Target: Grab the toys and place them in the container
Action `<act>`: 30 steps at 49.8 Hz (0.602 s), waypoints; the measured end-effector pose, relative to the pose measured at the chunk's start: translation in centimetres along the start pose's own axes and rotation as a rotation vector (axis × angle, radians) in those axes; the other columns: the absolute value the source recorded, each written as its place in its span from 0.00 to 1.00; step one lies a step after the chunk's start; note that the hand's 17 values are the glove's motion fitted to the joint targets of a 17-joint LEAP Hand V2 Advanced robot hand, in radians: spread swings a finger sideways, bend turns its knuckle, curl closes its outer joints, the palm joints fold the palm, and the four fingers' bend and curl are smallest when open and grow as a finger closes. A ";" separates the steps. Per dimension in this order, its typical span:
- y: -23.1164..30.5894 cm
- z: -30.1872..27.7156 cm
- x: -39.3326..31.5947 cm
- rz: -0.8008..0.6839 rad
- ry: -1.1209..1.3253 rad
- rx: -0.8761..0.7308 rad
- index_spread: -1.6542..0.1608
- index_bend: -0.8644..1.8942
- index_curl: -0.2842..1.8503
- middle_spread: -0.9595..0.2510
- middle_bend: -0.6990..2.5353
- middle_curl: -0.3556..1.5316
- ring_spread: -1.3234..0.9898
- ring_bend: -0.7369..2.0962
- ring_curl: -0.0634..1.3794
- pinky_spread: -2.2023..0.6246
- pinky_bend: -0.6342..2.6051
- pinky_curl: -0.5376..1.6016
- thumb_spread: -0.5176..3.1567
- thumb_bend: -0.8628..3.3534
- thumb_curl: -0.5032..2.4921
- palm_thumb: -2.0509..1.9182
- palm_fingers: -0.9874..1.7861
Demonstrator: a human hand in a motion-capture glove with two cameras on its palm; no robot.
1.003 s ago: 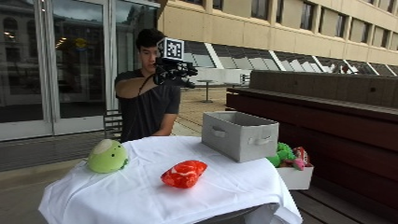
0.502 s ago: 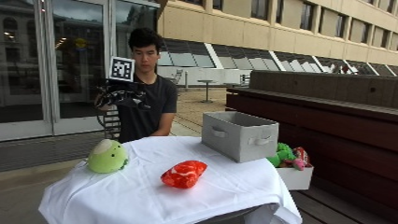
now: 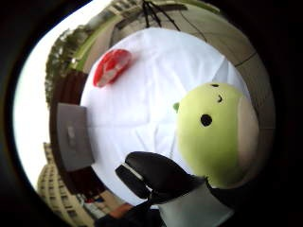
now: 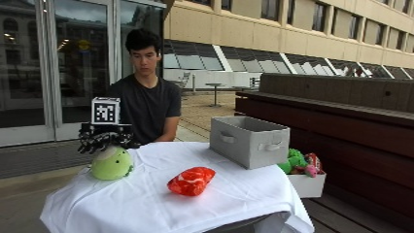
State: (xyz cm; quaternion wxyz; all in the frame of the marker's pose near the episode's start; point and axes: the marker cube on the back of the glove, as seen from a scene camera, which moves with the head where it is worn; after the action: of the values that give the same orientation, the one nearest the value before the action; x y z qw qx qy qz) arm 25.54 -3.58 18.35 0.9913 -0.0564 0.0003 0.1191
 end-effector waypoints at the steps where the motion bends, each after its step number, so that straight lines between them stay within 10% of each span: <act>1: 0.1 0.4 0.0 0.000 -0.006 -0.012 0.74 0.33 0.18 0.73 0.30 0.41 0.57 0.50 0.17 0.79 0.59 0.40 0.38 0.18 0.24 0.49 0.29; 30: 1.9 7.0 0.6 -0.038 -0.015 -0.267 0.75 0.32 0.16 0.78 0.26 0.37 0.58 0.46 0.17 0.77 0.63 0.42 0.42 0.22 0.26 0.58 0.27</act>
State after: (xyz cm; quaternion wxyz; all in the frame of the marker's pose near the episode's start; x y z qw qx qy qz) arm 25.54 -0.84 25.05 0.9770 -0.1870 -0.0243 0.0996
